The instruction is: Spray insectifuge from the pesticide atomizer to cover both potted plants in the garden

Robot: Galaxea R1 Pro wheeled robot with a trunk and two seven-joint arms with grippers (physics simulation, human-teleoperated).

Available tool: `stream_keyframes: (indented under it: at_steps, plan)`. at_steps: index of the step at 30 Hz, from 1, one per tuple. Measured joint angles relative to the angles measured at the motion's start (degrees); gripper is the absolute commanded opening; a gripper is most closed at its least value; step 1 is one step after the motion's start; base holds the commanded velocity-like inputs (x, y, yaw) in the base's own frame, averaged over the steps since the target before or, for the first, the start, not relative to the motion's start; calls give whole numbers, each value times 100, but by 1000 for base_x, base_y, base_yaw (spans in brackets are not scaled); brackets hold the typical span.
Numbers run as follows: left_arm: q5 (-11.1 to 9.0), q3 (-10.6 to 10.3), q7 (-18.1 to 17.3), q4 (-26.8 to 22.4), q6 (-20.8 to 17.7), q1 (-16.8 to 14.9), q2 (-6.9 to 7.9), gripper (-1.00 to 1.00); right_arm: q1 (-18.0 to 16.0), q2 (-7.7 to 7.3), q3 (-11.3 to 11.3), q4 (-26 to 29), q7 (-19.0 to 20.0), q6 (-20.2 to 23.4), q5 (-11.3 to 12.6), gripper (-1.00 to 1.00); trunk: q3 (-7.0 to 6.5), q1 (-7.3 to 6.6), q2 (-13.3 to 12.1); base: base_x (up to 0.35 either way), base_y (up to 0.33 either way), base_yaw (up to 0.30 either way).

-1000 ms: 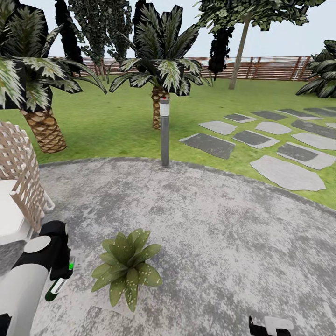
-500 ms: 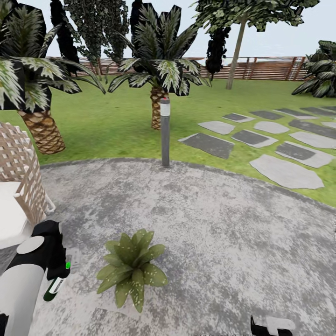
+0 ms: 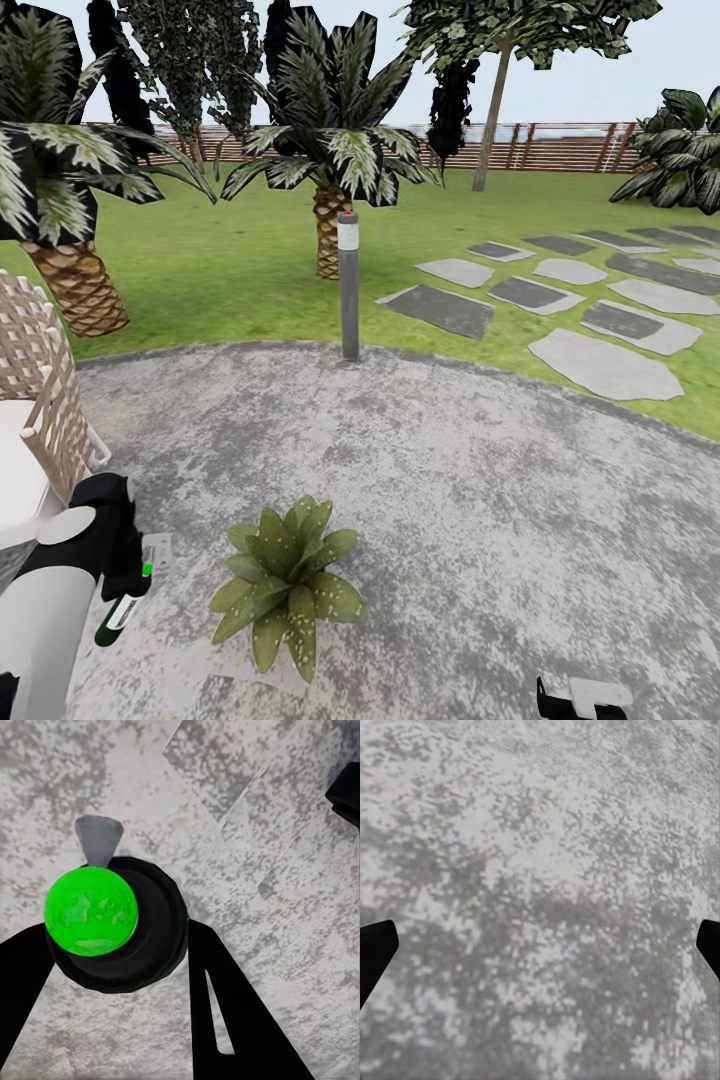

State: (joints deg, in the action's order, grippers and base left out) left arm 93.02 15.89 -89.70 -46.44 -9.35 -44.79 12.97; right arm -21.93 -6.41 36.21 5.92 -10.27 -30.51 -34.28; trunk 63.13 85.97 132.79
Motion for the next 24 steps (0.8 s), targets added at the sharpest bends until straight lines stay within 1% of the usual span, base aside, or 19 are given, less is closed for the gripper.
stream_keyframes:
  at_steps: [3,5,7,9,13,14,16,17,19,20,22,24]
  plan:
    - [1,10,62,20,2,18,27,-100,0,0,0,0,0,0,0,100,0,0,0,0,0,-26]
    - [-7,63,359,64,13,128,40,-100,1,0,0,0,1,0,0,100,0,0,0,0,0,-205]
    - [-13,112,460,78,17,187,15,-100,2,0,0,0,2,-1,0,100,0,0,0,0,0,-236]
    - [-43,150,512,94,19,218,-27,-100,1,0,0,-1,1,0,0,100,0,0,0,0,0,-73]
    - [-331,156,539,265,20,228,-73,-100,0,0,0,-1,0,0,-5,100,0,0,0,0,0,-17]
    - [-448,172,542,304,20,229,-76,-100,0,0,0,-1,0,0,-7,100,0,0,0,0,0,-3]
    - [-523,175,539,288,11,224,-79,-100,0,0,0,-1,0,0,-8,100,0,0,0,0,0,-1]
    - [-549,174,534,275,6,198,-84,-100,0,0,0,-1,0,0,-8,100,0,0,0,0,0,0]
    - [-584,159,477,250,-38,-58,-121,-100,0,0,1,-1,0,0,-8,100,-1,0,0,0,0,0]
    - [-586,157,462,251,-46,-162,-98,-100,0,0,0,-1,0,0,-9,100,-1,0,0,0,0,0]
    - [-580,159,491,252,-30,-178,-51,-100,0,0,0,-1,0,0,-9,100,0,0,0,0,0,0]
    - [-571,167,524,269,9,-150,35,-100,0,0,0,-1,0,0,-9,100,0,0,0,0,0,0]
